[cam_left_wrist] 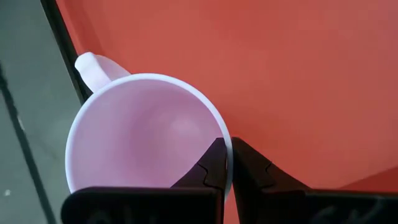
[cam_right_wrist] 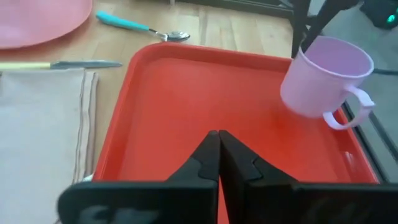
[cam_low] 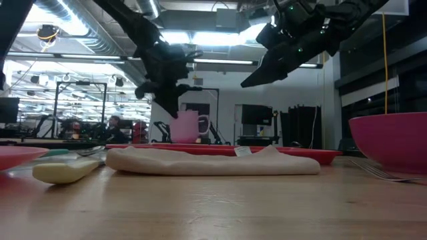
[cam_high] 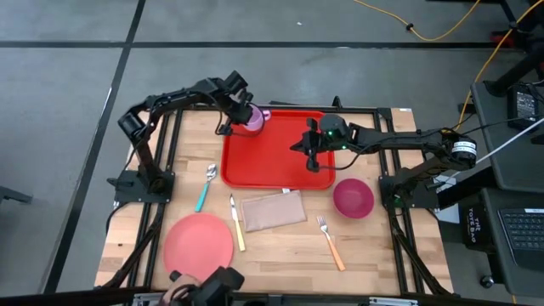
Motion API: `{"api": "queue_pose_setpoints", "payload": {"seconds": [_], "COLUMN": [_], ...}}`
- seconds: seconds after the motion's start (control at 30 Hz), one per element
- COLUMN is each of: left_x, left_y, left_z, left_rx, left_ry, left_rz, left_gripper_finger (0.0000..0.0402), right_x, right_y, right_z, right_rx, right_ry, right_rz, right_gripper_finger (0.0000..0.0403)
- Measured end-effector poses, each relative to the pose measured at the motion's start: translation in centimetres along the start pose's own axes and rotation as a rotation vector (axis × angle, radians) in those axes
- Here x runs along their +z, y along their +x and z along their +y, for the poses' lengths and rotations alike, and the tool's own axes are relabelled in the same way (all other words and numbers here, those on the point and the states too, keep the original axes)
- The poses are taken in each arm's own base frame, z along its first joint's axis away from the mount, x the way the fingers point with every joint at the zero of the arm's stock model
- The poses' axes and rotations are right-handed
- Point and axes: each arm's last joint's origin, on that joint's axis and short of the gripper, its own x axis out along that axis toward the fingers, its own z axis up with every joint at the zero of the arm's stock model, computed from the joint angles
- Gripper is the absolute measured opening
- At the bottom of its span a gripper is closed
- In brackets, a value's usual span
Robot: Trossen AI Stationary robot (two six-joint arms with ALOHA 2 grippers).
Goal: Set up tray
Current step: Put the purple mug on the red serving tray
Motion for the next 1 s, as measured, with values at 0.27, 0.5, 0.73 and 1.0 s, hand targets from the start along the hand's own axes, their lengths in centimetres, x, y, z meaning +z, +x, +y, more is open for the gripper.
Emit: {"api": "queue_pose_setpoints", "payload": {"seconds": [0.27,0.5,0.73,1.0], "left_x": [-1.5,-1.6,-1.6,-1.6], "left_y": [0.3,0.3,0.4,0.6], "left_z": [0.4,-0.2,0.0,-0.2], "left_rx": [-0.018,-0.076,-0.055,-0.075], "left_ry": [-0.037,-0.031,-0.023,0.0], "left_rz": [0.016,0.027,0.019,-0.031], "left_gripper_finger": [0.0002,0.0002,0.0002,0.0002], "right_x": [0.0,0.0,0.0,0.0], "right_y": [0.0,0.0,0.0,0.0], "right_z": [0.0,0.0,0.0,0.0], "right_rx": [0.001,0.001,0.0,0.0], "right_ry": [0.036,0.036,0.024,0.024], "right_rz": [0.001,0.001,0.0,0.0], "right_gripper_finger": [0.0006,0.0011,0.0004,0.0011]}}
